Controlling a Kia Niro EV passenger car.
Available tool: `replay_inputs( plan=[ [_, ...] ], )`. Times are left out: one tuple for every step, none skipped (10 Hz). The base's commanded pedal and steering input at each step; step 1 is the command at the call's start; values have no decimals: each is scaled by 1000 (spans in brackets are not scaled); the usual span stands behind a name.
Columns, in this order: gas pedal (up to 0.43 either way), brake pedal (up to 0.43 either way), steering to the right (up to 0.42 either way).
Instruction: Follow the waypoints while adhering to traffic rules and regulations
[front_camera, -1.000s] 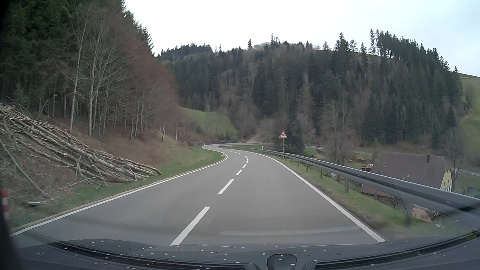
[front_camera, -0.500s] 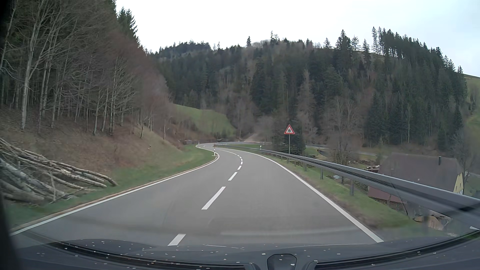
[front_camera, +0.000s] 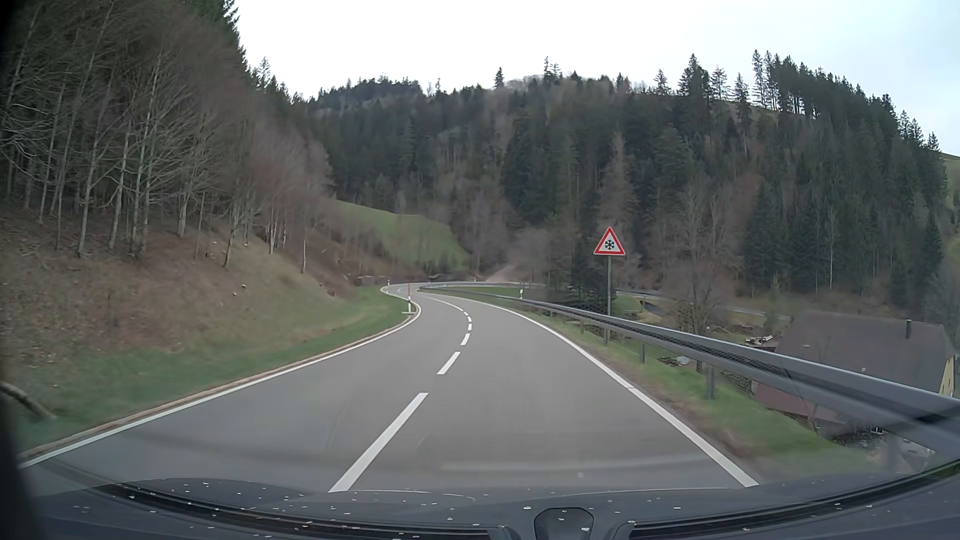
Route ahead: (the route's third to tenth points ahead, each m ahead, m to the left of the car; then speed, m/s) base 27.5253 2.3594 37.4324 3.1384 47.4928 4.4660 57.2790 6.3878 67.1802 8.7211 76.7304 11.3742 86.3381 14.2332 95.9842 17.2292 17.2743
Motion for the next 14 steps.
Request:
replay_inputs(
  plan=[
    [0,165,-11],
    [0,177,-18],
    [0,177,-19],
    [0,177,-16],
    [0,171,-16],
    [0,165,-16],
    [0,165,-15],
    [0,165,-16],
    [0,165,-19],
    [0,165,-16],
    [0,159,-14],
    [0,159,-14],
    [0,159,-14],
    [0,159,-13]
  ],
)
